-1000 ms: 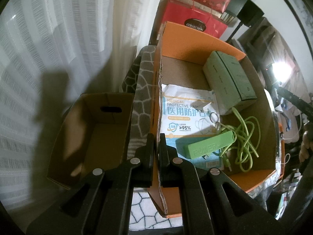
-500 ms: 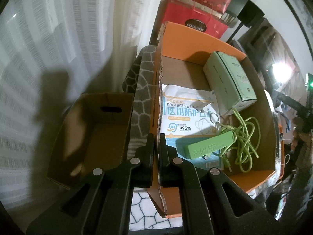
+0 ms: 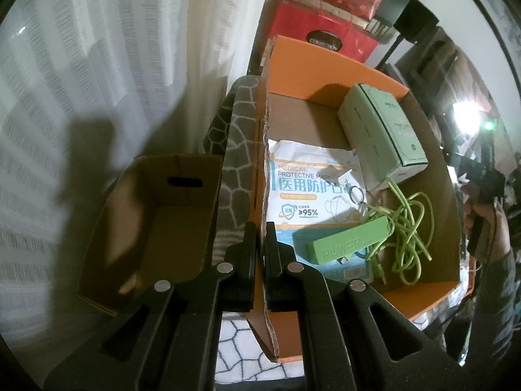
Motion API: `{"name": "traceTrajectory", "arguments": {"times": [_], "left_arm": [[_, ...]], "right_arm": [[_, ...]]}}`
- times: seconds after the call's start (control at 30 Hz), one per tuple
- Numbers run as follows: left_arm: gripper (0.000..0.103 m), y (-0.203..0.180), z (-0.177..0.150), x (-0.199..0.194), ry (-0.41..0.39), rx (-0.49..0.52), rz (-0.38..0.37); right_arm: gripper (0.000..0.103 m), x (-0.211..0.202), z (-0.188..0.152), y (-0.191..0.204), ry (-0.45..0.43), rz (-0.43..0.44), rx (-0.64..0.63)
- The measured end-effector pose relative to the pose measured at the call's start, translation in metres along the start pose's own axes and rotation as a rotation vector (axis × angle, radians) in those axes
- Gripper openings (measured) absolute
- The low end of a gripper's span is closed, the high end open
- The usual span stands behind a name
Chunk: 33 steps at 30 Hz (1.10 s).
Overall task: Organize objects
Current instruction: 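Move the right tool back over the cloth to the small white plug, then grasp the small white plug with the right tool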
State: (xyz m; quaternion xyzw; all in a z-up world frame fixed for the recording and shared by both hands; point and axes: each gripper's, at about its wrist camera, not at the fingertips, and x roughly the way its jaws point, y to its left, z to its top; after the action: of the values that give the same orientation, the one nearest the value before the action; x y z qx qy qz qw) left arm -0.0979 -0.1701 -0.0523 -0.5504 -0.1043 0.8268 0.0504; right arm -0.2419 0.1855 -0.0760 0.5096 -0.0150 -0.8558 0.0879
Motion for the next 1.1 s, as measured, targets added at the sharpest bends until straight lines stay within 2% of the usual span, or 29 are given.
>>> {"name": "traceTrajectory", "arguments": {"times": [0.2,0.3,0.47,0.53,0.73,1.1], "left_arm": [[0.004,0.000,0.000,0.000,0.002,0.000,-0.002],[0.004,0.001,0.000,0.001,0.001,0.001,-0.001],[0.004,0.002,0.001,0.001,0.003,0.001,-0.001],[0.004,0.003,0.000,0.001,0.002,0.001,-0.001],[0.004,0.004,0.001,0.002,-0.001,0.004,0.005],[0.004,0.004,0.000,0.002,-0.003,0.005,0.008]], "right_arm": [[0.054,0.017,0.004,0.002,0.015,-0.001,-0.001],[0.048,0.027,0.006,0.002,0.024,-0.004,-0.003],[0.022,0.040,0.007,0.004,0.052,0.016,-0.006],[0.018,0.042,0.006,0.005,0.049,0.007,-0.016],[0.015,0.036,0.002,0.007,0.020,-0.010,-0.023],[0.015,-0.010,-0.004,0.010,-0.087,-0.041,-0.050]]}}
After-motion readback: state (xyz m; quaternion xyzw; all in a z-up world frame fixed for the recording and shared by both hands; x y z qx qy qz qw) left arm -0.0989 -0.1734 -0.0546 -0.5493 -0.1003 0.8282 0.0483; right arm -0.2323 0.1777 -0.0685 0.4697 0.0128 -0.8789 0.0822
